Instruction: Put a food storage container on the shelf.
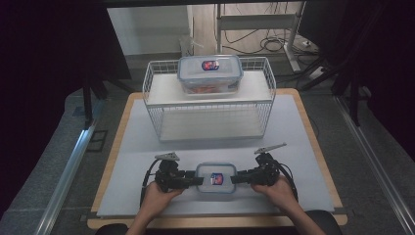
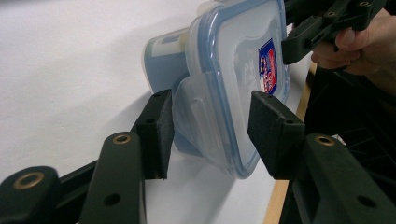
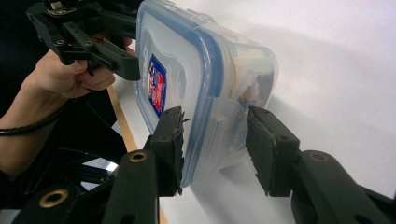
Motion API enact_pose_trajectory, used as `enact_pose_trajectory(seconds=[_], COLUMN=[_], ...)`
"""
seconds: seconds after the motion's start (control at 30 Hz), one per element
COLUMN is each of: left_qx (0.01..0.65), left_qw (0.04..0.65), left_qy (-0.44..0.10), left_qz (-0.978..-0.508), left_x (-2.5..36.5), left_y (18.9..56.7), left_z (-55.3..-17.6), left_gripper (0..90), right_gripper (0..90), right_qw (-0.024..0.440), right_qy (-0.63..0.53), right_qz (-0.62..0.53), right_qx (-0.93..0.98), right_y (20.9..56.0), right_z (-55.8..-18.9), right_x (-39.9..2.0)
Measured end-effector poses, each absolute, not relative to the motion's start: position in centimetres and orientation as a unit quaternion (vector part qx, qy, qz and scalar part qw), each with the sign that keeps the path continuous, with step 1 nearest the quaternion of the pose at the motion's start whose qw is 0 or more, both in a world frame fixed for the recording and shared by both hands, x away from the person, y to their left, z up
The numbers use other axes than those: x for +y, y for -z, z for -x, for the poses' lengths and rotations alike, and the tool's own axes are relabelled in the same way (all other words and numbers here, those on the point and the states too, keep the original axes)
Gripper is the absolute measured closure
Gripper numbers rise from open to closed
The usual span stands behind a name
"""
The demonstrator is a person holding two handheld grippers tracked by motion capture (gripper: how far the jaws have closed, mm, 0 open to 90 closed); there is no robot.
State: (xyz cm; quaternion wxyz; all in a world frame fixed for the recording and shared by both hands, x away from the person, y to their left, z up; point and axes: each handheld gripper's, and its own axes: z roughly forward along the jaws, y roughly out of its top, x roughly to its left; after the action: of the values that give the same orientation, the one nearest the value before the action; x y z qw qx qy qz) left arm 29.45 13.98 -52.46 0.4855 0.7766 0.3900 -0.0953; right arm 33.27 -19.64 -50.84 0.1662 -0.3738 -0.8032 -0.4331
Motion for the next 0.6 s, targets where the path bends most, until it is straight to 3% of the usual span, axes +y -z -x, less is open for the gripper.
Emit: enact_pose_trajectory(seconds=[0.6], left_qx=[0.414], left_qw=[0.495], left_qy=[0.080], left_qz=[-0.760], left_x=[13.7], left_y=[51.3], left_z=[-29.6], left_gripper=[52.0], right_gripper=[57.8], right_qw=[0.143], right_qy=[0.450], right_qz=[0.360], right_qx=[-0.804], right_y=[49.4], right_z=[-33.7], right_x=[-19.6])
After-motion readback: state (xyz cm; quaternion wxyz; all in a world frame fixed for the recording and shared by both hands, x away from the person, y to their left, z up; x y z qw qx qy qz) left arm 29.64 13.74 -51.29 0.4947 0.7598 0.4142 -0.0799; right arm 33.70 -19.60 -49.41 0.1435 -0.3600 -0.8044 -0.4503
